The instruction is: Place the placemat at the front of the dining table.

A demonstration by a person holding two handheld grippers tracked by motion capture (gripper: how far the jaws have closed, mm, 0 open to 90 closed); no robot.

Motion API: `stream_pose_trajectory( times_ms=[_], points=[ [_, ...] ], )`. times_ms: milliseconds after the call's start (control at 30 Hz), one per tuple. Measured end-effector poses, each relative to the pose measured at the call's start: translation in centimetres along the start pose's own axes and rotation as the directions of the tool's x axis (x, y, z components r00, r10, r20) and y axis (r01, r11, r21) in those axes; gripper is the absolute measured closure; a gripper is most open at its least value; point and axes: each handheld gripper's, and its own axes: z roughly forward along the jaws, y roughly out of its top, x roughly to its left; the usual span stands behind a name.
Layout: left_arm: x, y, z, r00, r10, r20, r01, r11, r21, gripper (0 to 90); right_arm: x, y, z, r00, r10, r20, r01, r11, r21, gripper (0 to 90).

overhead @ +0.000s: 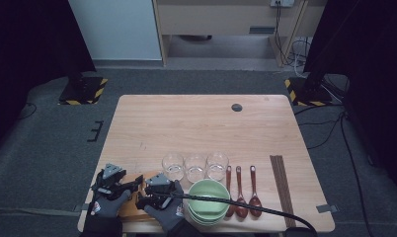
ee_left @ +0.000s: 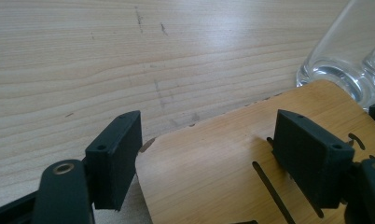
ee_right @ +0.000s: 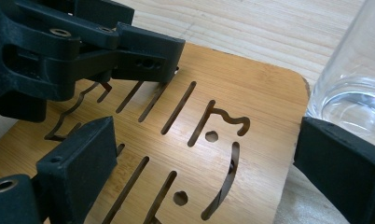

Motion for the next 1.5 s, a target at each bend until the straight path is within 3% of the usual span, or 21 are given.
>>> stream_pose_trajectory(
  times_ms=[1000, 1500],
  points=[
    [-0.6, 1.8, -2.9, 0.9998, -0.016, -0.013, 0.015, 0.9975, -0.07, 24.1, 0.3, 2.3, -2.6, 0.9985, -0.045, -0.03, 0.044, 0.998, -0.054, 6.2],
    [-1.1, 3.9, -4.6, 0.9997, 0.009, -0.022, -0.011, 0.9945, -0.104, 24.2, 0.4, 4.0, -4.1, 0.9979, -0.053, -0.036, 0.049, 0.994, -0.098, 6.2]
  ],
)
